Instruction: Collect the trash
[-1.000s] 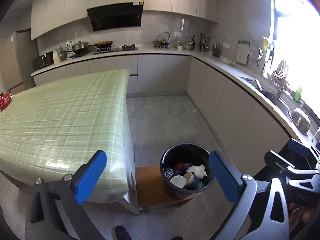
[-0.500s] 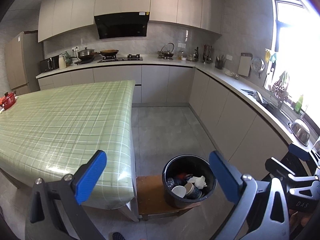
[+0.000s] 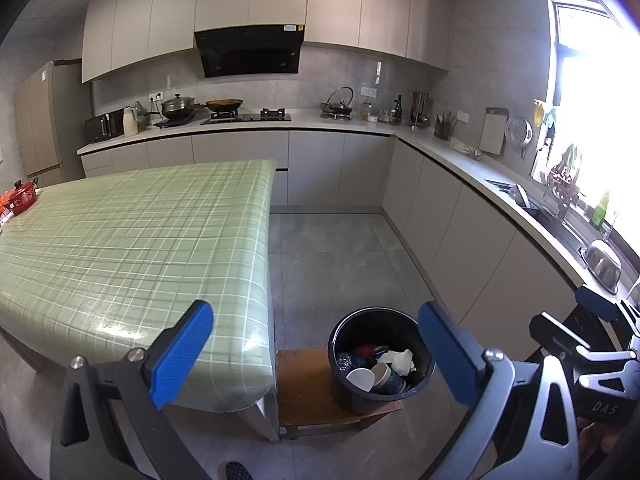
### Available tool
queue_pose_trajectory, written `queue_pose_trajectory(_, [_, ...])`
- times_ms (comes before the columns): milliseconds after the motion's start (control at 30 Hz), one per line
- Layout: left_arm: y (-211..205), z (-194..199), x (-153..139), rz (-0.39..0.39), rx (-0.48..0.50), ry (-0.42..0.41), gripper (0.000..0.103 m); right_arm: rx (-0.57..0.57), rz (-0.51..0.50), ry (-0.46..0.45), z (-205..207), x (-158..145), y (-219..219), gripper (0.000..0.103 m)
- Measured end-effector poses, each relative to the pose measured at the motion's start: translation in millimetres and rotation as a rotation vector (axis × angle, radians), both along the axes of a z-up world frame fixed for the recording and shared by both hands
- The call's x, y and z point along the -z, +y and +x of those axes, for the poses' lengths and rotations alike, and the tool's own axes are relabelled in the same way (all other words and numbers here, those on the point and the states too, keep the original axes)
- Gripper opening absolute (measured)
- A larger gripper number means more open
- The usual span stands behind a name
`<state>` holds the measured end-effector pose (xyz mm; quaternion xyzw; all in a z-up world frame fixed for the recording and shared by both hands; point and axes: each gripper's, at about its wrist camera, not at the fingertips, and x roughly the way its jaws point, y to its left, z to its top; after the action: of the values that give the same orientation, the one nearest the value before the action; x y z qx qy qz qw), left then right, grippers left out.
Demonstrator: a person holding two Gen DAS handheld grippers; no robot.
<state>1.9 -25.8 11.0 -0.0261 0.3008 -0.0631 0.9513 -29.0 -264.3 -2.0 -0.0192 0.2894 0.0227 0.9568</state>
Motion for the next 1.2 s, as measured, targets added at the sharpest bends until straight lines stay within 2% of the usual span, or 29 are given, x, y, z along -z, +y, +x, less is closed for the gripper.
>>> queue_pose_trajectory(1200, [-7,-5,-5,0.001,0.011,-0.006,0.103,-0.007,-0.004,-0.024,-10,-5,1,0.103])
